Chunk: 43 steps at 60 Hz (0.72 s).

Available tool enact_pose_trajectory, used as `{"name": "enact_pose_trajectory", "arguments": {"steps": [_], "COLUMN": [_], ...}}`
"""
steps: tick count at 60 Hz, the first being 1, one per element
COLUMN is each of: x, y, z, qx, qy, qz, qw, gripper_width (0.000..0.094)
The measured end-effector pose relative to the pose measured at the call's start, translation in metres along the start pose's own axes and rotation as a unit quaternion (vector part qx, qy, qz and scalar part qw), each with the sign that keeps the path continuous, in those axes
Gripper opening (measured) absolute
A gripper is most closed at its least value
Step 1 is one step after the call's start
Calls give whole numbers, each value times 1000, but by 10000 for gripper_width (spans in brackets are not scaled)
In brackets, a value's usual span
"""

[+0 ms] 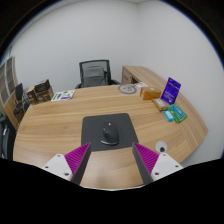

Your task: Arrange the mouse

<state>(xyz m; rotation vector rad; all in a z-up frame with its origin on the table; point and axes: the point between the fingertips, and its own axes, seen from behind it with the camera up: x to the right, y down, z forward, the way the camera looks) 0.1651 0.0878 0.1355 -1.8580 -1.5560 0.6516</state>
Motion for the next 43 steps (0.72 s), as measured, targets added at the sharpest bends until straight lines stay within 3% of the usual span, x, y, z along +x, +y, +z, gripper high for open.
{"name": "enact_pose_trajectory", "arguments": {"steps": [18,43], "x": [34,58], "y": [53,60], "z": [-131,-173], "qx": [-16,3], "qy": [7,-4], "qz": [-15,-36], "qw": [1000,999], "gripper_width": [852,853]}}
